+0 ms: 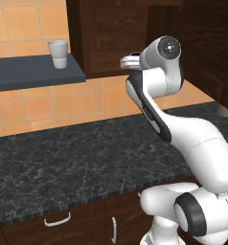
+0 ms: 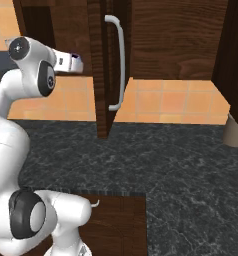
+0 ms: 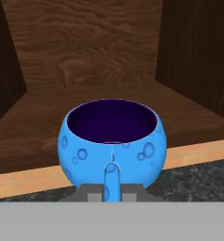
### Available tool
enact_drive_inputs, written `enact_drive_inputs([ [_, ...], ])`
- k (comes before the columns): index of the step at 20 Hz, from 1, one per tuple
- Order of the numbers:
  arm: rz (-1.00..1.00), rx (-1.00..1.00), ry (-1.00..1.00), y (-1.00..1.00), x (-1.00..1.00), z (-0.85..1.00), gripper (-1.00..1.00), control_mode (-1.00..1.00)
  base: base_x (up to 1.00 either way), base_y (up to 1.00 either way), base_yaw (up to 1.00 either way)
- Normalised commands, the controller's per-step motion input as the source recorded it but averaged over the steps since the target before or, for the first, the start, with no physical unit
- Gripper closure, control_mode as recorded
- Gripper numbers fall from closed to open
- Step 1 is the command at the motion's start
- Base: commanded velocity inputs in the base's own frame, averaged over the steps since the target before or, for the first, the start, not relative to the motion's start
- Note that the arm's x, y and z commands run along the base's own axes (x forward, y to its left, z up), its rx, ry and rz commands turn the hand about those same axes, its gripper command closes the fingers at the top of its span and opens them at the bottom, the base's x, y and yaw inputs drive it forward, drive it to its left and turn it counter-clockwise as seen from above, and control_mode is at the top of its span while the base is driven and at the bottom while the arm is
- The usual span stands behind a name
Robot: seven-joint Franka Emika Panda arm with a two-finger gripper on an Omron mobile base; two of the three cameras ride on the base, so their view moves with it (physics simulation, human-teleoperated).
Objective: Gather all objects into one cabinet and sort the glasses and bowls to opposite sides.
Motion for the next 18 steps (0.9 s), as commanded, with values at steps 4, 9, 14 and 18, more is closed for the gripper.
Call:
enact_drive_inputs([
  [4, 0.0, 0.0, 0.01, 0.34, -1.0, -0.02, 1.0, -1.0, 0.0, 0.0, 0.0],
  [9, 0.0, 0.01, 0.19, 0.16, -1.0, -0.32, 1.0, -1.0, 0.0, 0.0, 0.0],
  [14, 0.0, 0.0, 0.21, 0.01, -0.98, -0.62, 1.0, -1.0, 0.0, 0.0, 0.0],
  [18, 0.0, 0.0, 0.05, -0.04, -0.89, -0.6, 1.0, -1.0, 0.0, 0.0, 0.0],
])
